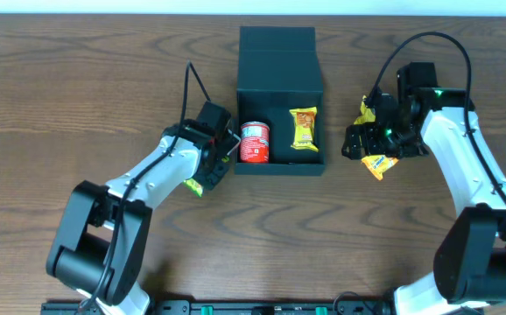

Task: Pack container
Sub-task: 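Lift the chip packet with the left gripper and carry it over the box, then lower the chip packet into the box and open the left gripper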

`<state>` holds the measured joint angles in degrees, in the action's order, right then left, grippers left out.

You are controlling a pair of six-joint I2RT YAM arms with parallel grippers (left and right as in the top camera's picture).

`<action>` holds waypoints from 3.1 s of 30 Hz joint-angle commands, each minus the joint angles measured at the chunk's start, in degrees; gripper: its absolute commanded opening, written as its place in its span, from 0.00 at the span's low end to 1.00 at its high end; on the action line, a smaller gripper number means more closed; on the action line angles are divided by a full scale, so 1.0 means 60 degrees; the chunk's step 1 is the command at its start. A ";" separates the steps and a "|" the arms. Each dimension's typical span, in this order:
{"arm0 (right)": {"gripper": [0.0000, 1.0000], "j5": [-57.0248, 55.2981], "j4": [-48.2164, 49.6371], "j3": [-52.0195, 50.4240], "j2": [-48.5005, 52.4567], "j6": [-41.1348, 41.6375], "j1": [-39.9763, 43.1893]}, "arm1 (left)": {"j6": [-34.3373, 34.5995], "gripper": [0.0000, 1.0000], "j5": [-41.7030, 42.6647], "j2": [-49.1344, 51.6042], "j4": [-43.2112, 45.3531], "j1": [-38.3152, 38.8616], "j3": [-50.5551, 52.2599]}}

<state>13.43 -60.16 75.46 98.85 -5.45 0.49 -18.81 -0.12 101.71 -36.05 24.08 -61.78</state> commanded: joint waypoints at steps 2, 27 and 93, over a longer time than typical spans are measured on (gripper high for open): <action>0.99 0.0007 0.0018 -0.0015 -0.0171 -0.0033 0.0047 | 0.0138 0.19 -0.0160 -0.0816 -0.0379 -0.0069 -0.0812; 0.99 -0.0087 -0.0029 0.0120 -0.0576 0.0444 0.1166 | 0.6135 0.16 -0.0142 -0.1020 0.1508 0.2586 -0.2630; 0.99 0.1727 0.0277 0.0117 -0.1279 0.0929 0.1916 | 0.6011 0.28 -0.0117 0.3923 0.0066 0.2514 -0.5978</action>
<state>23.40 -58.67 75.48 91.74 -0.43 11.73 22.00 0.62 125.38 -36.23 39.51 -96.49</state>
